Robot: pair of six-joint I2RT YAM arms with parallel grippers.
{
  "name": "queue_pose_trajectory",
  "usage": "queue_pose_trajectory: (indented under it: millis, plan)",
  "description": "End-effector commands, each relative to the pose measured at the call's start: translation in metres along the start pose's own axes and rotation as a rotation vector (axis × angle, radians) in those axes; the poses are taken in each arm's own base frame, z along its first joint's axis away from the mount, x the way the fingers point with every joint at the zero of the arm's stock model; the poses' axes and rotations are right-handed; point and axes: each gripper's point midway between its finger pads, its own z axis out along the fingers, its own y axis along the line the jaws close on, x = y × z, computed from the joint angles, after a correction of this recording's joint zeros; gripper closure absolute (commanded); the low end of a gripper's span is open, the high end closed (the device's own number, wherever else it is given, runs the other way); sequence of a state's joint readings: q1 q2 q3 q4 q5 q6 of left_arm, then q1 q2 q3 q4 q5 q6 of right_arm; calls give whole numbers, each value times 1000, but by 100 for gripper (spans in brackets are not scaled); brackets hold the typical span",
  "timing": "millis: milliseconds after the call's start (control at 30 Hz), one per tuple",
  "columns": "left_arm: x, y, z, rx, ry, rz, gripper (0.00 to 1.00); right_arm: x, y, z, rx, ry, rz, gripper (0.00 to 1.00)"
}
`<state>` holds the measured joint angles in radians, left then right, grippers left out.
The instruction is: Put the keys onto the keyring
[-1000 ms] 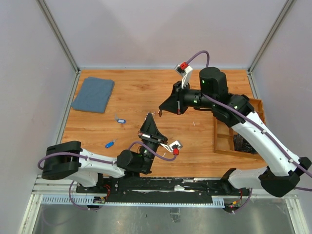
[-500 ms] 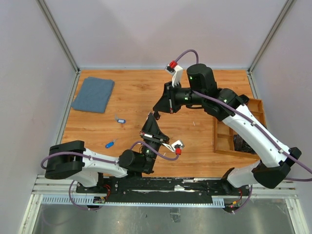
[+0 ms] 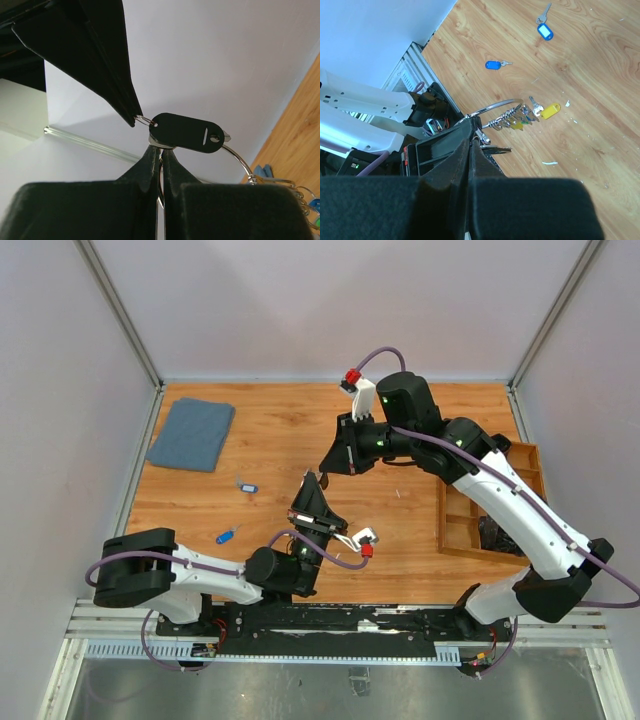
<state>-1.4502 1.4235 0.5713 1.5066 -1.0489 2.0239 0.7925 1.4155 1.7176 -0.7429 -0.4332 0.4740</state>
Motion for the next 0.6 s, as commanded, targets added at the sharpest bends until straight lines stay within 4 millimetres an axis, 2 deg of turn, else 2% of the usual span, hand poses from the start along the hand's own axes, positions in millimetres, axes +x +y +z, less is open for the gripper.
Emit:
queue_pose_trajectory:
  millis: [0, 167, 567]
  plan:
    - [5, 25, 0, -90, 22, -155, 100, -4, 1, -1, 22, -11, 17, 99]
    - [3, 25, 0, -89, 22, -156, 99, -7, 0, 4, 26, -9, 19, 99]
    - [2, 24, -1, -87, 18, -154, 99, -6, -17, 11, 106, -2, 31, 99]
